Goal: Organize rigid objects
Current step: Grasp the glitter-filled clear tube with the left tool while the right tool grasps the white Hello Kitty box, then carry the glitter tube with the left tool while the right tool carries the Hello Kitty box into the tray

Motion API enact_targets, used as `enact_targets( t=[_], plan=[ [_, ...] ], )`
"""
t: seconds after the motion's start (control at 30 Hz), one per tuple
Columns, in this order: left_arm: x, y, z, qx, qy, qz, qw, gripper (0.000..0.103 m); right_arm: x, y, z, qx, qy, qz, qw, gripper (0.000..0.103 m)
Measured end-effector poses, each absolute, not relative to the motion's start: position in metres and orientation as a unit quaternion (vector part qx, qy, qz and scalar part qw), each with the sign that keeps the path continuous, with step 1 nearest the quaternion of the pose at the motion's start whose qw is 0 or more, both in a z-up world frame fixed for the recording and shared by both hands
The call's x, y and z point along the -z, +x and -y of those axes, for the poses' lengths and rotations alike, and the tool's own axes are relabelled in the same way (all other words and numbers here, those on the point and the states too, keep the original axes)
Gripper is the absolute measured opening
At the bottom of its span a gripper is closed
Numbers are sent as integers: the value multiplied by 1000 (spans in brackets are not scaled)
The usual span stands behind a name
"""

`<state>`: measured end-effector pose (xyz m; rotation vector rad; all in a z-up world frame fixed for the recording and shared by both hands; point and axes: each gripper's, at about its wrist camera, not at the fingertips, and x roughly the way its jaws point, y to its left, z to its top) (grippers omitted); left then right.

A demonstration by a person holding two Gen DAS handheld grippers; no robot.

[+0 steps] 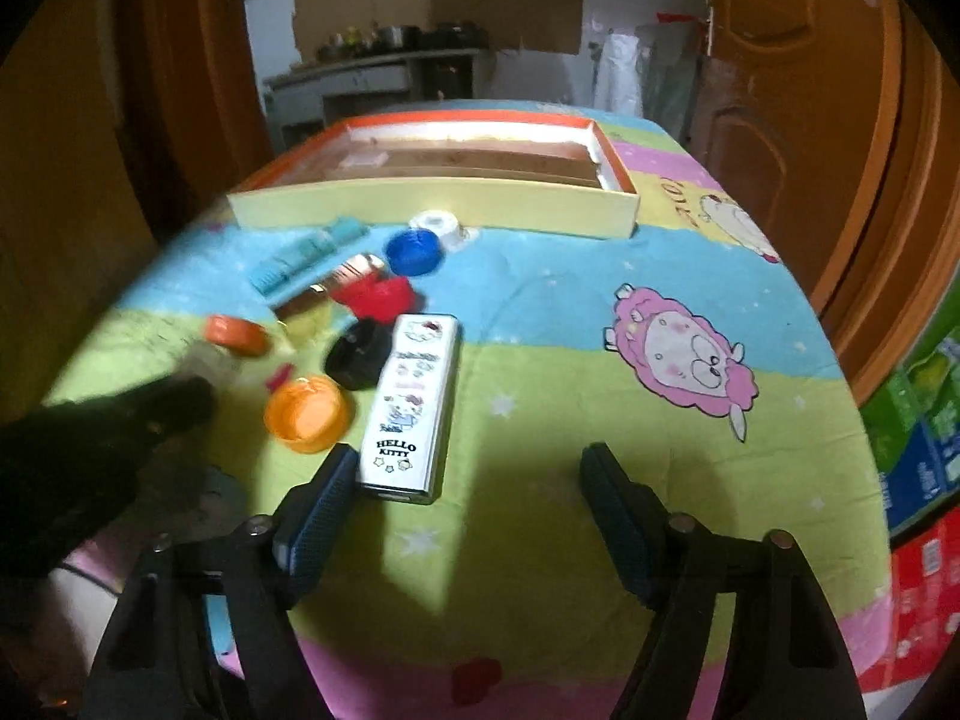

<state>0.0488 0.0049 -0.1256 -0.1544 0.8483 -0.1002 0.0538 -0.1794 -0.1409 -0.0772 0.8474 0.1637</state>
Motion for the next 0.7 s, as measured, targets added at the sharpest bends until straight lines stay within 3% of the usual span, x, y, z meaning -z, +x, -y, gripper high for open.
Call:
enact_targets(
  t=[0.17,0.27,0.7],
  plan=[
    [125,49,-9,50,-79,-409,908,20,140,69,169,-85,-49,-401,911,49],
    [123,48,-12,46,-79,-405,910,20,138,79,161,-100,-50,-403,908,26],
    [97,38,-21,38,-70,-368,927,20,118,63,170,-98,-19,-386,917,26]
  ],
)
